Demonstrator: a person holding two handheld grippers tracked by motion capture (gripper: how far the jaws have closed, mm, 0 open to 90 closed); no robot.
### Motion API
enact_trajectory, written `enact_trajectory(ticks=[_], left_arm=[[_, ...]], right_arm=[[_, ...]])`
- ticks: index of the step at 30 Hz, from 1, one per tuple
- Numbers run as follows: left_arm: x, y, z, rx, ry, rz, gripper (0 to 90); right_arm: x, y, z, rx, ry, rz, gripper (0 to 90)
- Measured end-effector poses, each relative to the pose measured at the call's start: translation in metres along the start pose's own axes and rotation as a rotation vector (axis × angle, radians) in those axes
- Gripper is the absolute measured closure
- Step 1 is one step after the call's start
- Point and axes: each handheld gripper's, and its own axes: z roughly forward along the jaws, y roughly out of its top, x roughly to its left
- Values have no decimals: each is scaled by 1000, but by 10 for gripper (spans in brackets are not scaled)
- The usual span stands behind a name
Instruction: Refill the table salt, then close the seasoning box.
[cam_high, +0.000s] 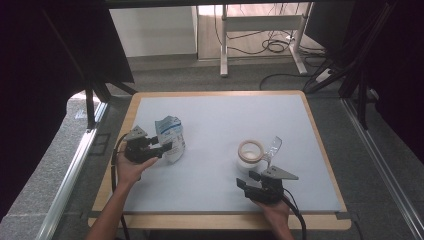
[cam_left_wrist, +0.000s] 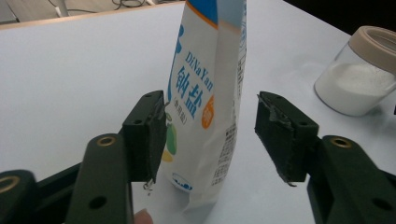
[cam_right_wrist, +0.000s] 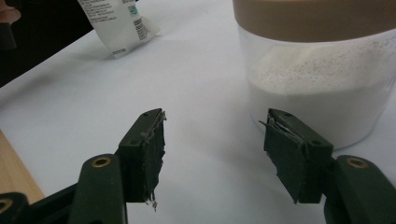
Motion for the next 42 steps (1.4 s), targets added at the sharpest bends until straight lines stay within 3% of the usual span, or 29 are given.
enact_trajectory(ticks=[4, 6, 12, 15, 18, 22, 31, 38, 42], left_arm=[[0, -7, -2, 18, -12, -4, 405], [0, -9, -3, 18, -14, -5, 401], [-1, -19, -3, 16, -22, -27, 399], [-2, -23, -3, 18, -26, -26, 398], [-4, -26, -1, 25, -38, -22, 398], [-4, -28, 0, 35, -37, -20, 397], [-5, -32, -1, 37, -41, -24, 398], [-6, -37, 0, 49, -38, -18, 397], [-7, -38, -2, 45, -46, -32, 398]], right_arm=[[3, -4, -10, -13, -5, -31, 408], [2, -6, -18, -24, -10, -54, 472], [-7, -2, -51, -103, -33, -57, 799], [-15, 6, -68, -144, -71, -59, 890], [-26, 13, -81, -178, -113, -35, 894], [-36, 20, -84, -189, -146, -22, 895], [-49, 37, -73, -214, -159, 2, 895], [-51, 51, -63, -232, -204, -24, 895], [-51, 55, -60, -235, -201, -29, 895]])
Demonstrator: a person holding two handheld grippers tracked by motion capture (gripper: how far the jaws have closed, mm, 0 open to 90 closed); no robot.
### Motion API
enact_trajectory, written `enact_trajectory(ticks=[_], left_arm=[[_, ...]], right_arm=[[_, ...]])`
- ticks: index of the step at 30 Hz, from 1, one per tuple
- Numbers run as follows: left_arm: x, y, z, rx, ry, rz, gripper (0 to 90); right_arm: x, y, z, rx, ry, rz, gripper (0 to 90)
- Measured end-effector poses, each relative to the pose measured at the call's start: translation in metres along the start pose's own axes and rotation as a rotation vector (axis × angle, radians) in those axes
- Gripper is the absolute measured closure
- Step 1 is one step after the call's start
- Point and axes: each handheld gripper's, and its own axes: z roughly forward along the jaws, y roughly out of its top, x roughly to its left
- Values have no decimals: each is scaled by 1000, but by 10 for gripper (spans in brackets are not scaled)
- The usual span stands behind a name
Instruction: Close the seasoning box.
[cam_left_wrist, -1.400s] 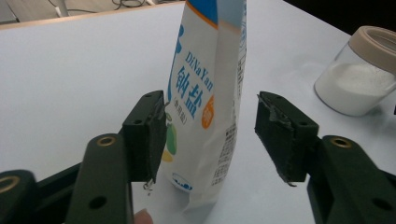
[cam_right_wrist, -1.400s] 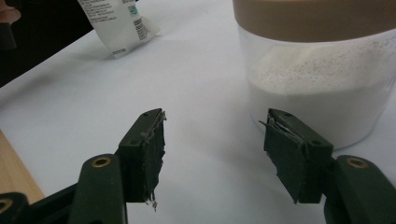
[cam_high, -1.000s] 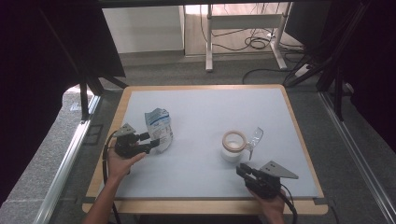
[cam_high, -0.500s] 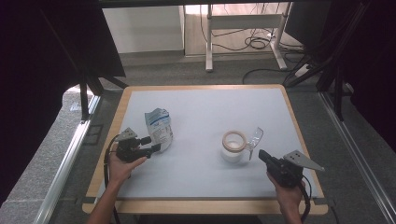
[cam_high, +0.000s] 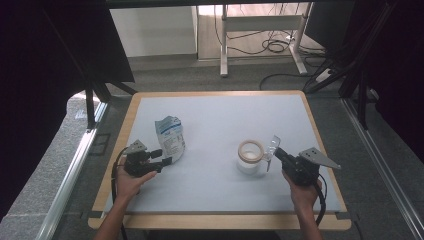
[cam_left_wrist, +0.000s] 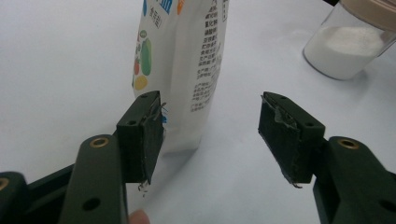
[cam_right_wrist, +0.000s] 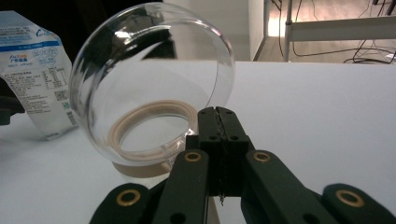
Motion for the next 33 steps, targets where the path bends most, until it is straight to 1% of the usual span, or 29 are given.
enact_trajectory(ticks=[4, 7, 9, 12, 15, 20, 21, 23, 24, 25, 28, 33], left_arm=[[0, -1, -1, 0, -8, -3, 398], [-1, -2, 0, 0, -7, -7, 398], [-1, -2, 0, 2, -10, -6, 397], [-2, -3, 1, 6, -11, -3, 397], [-2, -3, 2, 9, -10, -1, 397], [-2, -4, 3, 14, -9, -2, 397], [-3, -4, 3, 16, -8, -4, 397], [-3, -4, 4, 16, -11, 0, 396], [-3, -4, 4, 15, -11, 0, 396], [-4, -4, 4, 15, -12, 0, 396], [-4, -4, 4, 14, -14, 1, 396], [-4, -4, 4, 14, -14, 2, 396]], right_arm=[[2, 2, 3, 0, 10, 1, 895], [4, 3, 4, -1, 8, -14, 894], [5, 3, 4, 1, 12, -15, 895], [9, 4, 7, 5, 8, -36, 895], [13, 4, 10, 12, 13, -51, 895], [24, 5, 23, 39, 55, -67, 895], [28, 5, 28, 54, 72, -74, 895], [35, 6, 32, 51, 99, -81, 895], [38, 8, 34, 60, 107, -99, 895], [41, 8, 35, 63, 113, -108, 895], [44, 8, 36, 69, 132, -112, 895], [43, 9, 33, 63, 142, -100, 895]])
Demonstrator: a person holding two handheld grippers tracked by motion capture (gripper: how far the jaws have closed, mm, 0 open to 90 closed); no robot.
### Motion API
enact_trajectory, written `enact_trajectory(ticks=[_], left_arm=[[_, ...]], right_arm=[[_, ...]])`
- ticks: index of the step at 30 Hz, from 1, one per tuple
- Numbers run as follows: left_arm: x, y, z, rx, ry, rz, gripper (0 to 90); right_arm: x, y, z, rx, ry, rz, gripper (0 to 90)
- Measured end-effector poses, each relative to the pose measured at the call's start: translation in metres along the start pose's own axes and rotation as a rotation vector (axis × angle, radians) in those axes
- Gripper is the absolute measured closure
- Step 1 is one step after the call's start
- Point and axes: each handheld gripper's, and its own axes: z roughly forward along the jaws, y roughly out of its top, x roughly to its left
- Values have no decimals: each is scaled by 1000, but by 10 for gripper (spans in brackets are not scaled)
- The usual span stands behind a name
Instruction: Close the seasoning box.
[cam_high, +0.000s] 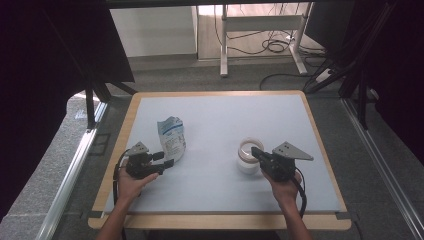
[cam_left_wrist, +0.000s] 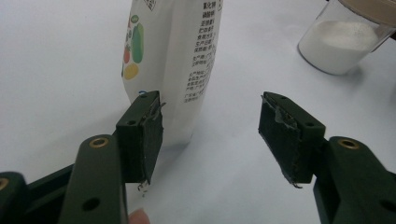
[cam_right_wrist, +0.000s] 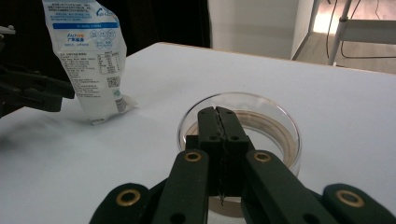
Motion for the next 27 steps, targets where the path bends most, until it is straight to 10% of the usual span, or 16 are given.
enact_trajectory(ticks=[12, 16, 27], left_arm=[[-2, 1, 6, 3, 10, -4, 396], [-4, 5, 15, 2, 101, -16, 391], [-2, 6, 13, -10, 97, -26, 386]], right_arm=[[-6, -1, -6, -9, 6, 19, 894], [-9, -1, -8, -13, 3, 22, 888], [-13, -2, -19, -34, 10, 24, 888]])
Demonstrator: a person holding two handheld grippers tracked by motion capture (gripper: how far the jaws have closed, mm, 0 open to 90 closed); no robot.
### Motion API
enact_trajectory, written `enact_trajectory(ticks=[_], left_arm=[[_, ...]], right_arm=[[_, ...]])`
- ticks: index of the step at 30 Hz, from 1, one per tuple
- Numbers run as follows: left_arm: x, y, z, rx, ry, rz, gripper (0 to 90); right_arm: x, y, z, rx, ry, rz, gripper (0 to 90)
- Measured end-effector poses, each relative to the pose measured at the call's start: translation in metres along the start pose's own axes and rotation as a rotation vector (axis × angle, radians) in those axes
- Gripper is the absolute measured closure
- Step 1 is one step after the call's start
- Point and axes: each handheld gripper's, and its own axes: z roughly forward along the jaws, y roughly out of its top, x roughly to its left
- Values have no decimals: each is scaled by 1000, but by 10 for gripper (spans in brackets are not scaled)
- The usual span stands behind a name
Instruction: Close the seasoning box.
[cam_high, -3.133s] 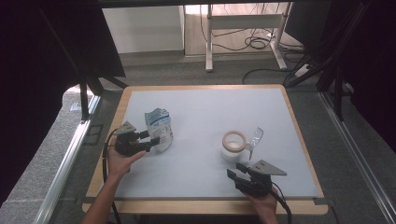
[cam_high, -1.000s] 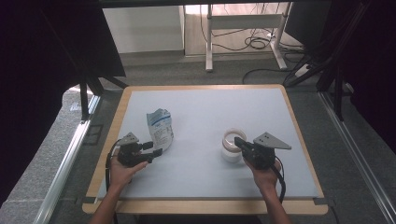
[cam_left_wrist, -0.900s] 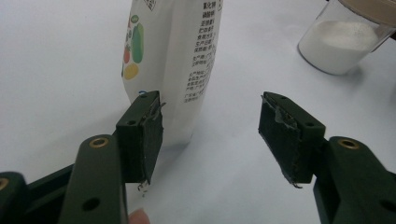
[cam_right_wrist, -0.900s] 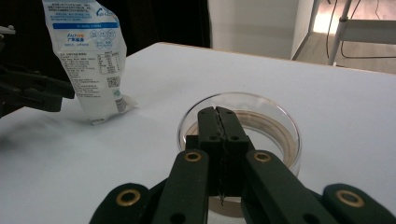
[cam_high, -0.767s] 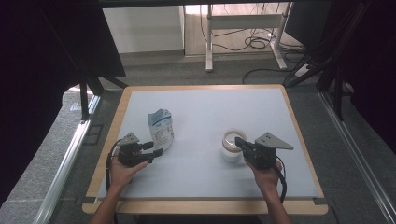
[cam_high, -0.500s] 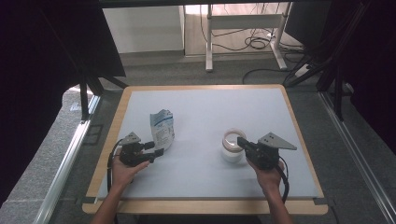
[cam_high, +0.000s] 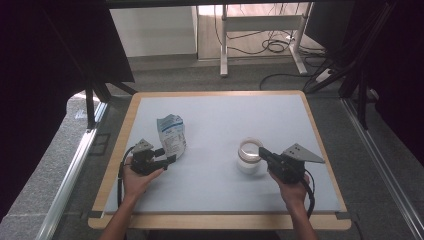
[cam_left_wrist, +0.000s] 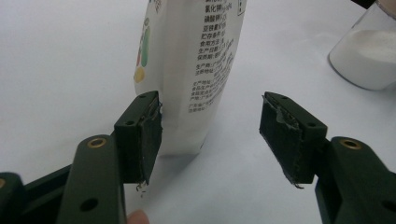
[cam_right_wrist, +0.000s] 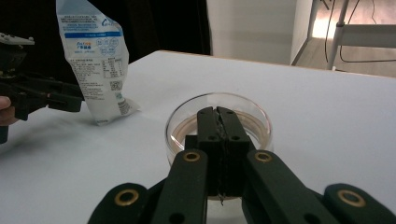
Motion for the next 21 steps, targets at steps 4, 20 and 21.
enact_trajectory(ticks=[4, 20, 21], left_arm=[[1, -1, -2, -6, 0, -8, 386], [3, -6, -13, -17, -14, -9, 381], [3, -7, -13, -17, -15, -7, 382]], right_arm=[[-7, -2, -11, -12, -6, 14, 888], [-48, -23, -34, 58, -59, 41, 870], [-50, -26, -32, 70, -62, 39, 860]])
